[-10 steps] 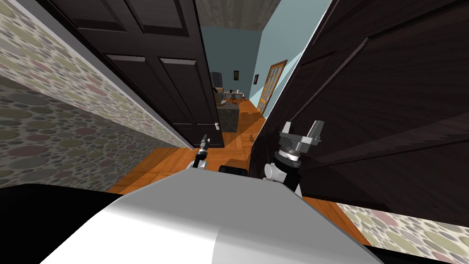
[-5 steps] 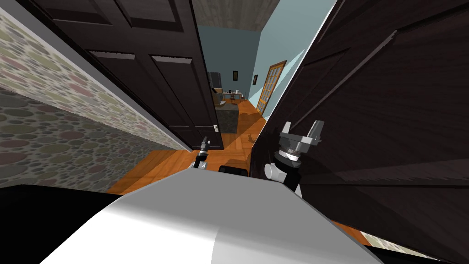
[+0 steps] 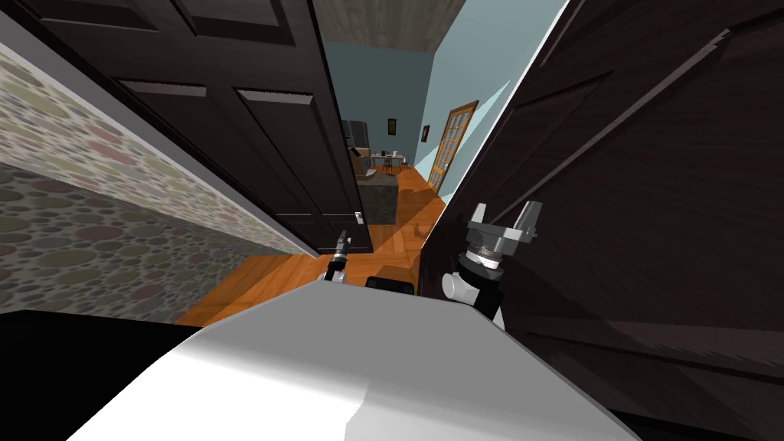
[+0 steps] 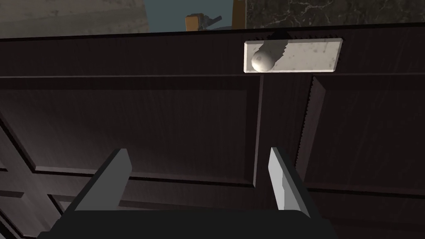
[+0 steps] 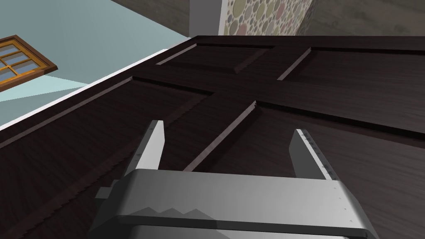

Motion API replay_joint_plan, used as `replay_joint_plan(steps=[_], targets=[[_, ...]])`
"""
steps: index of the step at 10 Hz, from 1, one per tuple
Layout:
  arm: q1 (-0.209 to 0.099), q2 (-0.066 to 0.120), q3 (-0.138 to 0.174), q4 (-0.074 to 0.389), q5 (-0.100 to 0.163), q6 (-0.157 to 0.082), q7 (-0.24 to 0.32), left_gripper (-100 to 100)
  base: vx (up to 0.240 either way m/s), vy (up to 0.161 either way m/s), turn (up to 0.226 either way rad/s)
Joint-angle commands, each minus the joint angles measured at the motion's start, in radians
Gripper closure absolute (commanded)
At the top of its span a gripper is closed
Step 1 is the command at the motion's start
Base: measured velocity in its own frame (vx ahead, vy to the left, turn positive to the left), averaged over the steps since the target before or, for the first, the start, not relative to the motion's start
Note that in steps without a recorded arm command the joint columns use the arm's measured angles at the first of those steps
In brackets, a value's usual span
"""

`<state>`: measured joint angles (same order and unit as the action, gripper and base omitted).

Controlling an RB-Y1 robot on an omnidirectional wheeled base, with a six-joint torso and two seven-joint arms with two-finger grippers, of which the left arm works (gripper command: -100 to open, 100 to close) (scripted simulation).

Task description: Pull the door open

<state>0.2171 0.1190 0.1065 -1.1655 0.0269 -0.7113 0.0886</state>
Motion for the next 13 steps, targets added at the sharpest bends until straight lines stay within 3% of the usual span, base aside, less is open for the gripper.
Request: replay_joint_plan(steps=[1, 5, 9, 10, 13], targets=[[-0.006, 0.001, 0.003, 0.028, 0.002, -0.005, 0.004, -100, 0.118, 0.019, -0.028], [-0.036, 0.001, 0.016, 0.137, 0.010, -0.027, 0.014, -100, 0.141, 0.027, -0.030], [-0.056, 0.001, 0.025, 0.210, 0.016, -0.041, 0.020, -100, 0.125, 0.025, -0.022], [-0.054, 0.002, 0.024, 0.199, 0.015, -0.037, 0.020, -100, 0.048, 0.006, -0.004], [-0.058, 0.004, 0.020, 0.190, 0.020, -0.048, 0.025, -100, 0.144, 0.186, 0.001]])
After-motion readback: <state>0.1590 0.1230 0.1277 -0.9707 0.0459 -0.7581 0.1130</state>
